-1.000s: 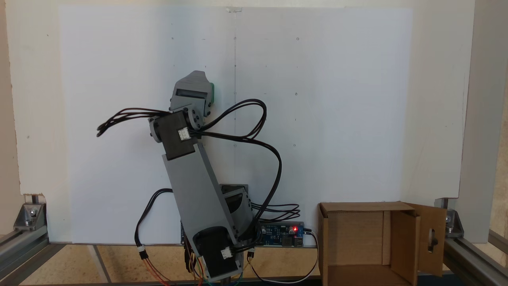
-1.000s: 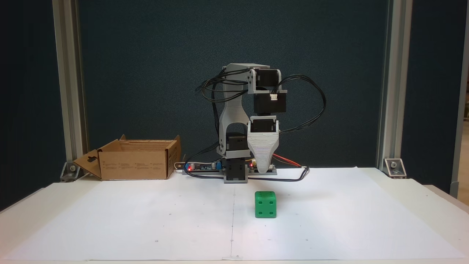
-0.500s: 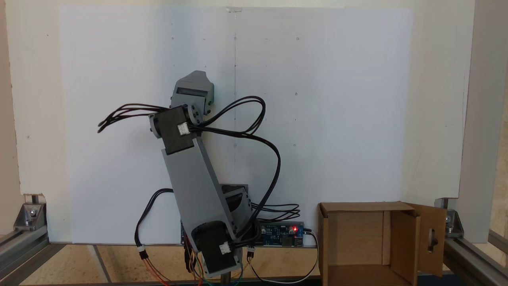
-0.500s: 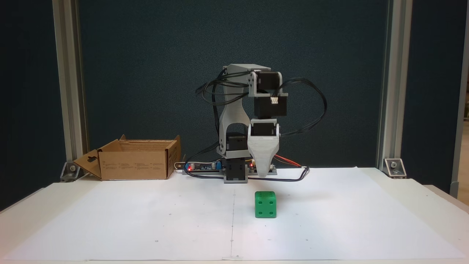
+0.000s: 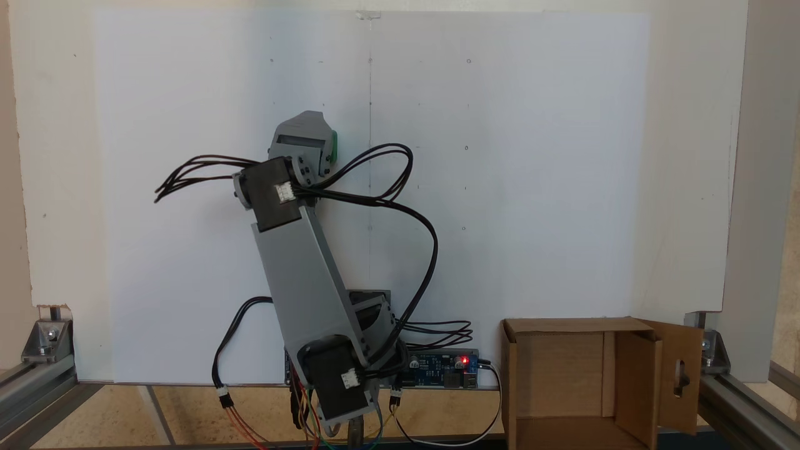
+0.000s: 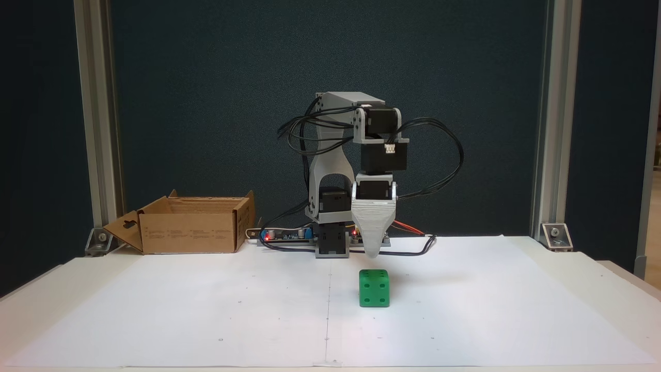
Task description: Grasp a green dice and put it in the bin.
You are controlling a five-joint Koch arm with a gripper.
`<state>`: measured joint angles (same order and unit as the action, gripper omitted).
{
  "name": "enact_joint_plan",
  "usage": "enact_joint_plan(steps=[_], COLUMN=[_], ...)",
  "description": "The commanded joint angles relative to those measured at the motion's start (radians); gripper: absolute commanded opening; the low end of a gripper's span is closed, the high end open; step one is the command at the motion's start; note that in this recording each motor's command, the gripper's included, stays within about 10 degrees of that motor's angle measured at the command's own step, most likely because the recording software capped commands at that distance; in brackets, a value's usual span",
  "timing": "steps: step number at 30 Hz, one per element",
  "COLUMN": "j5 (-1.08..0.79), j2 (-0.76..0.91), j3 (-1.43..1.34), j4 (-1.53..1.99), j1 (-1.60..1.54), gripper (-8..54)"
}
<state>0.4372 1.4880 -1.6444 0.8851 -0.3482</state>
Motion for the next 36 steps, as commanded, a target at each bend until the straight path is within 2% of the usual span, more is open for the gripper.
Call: enact_joint_plan(steps=[1, 36], j5=[0.051, 0.051], j2=[0.002, -0.126], j3=[0.041, -0.041], j4=[-0.005, -0.097], j1=[-0.003, -0.002], gripper=[43.2, 43.1])
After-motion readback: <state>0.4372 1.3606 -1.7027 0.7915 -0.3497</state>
